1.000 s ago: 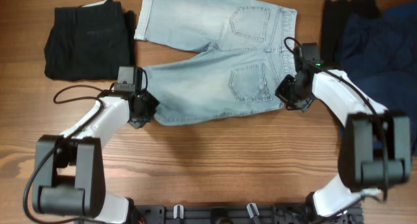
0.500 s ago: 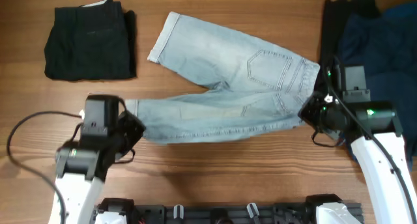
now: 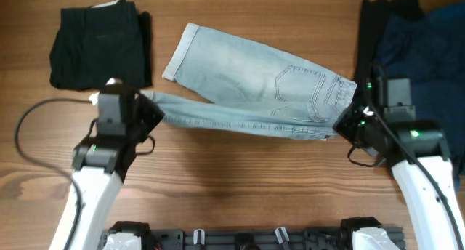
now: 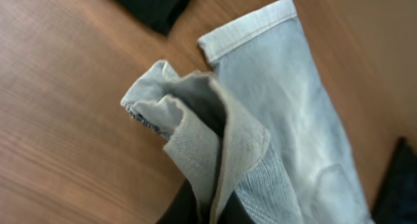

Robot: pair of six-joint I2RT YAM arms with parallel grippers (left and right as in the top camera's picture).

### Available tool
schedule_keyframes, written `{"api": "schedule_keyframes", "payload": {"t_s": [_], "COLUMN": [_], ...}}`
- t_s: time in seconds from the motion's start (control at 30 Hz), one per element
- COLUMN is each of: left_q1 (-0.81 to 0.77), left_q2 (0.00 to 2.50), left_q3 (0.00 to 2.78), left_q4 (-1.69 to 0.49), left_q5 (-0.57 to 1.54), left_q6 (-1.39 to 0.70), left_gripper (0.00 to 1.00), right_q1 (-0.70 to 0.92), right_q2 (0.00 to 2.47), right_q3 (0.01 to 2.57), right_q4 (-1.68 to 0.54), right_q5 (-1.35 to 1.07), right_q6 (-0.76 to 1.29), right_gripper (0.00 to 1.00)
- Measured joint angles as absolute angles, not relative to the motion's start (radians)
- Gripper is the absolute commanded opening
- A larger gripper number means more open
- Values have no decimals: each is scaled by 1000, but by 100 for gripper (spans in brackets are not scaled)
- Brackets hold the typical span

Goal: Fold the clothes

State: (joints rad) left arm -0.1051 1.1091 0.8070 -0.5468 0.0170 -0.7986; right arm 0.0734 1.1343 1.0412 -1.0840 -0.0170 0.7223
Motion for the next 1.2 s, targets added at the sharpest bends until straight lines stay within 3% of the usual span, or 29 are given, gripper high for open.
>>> {"api": "schedule_keyframes", "payload": {"t_s": [0.37,0.83,0.87,0.9,0.93,1.03,1.1,1.2], "left_q1": [-133,-190,-190,-190,-191,-189,-189,-189], "left_q2": [1235,1528,1546,1563,1576,1637,1669,1683], "left_q3": [813,819,819,819,819,825,833,841], "left_q4": [-189,166,191,227,259,430,482,440], "left_q5": [-86,-154,-154,-153,-153,-184,-192,-195], "left_q6": [-649,-579,-578,-577,-570,-569,-563,-549], "left_gripper": [4,4,39,88,100,99,100,99], "right_q1": [76,76,76,76,76,74,73,71], "right_q2": [1324,1439,1442,1443,1444,1455,1469,1472], "right_q3": [962,962,962,962,962,958,958,958], "right_q4": [-842,-713,-702,-693,-676,-571,-501,-448], "right_q5": [-16,42,48,54,64,141,173,194], "right_q6": [718,719,722,728,736,764,768,772], "right_gripper": [4,4,4,6,18,76,99,100]}}
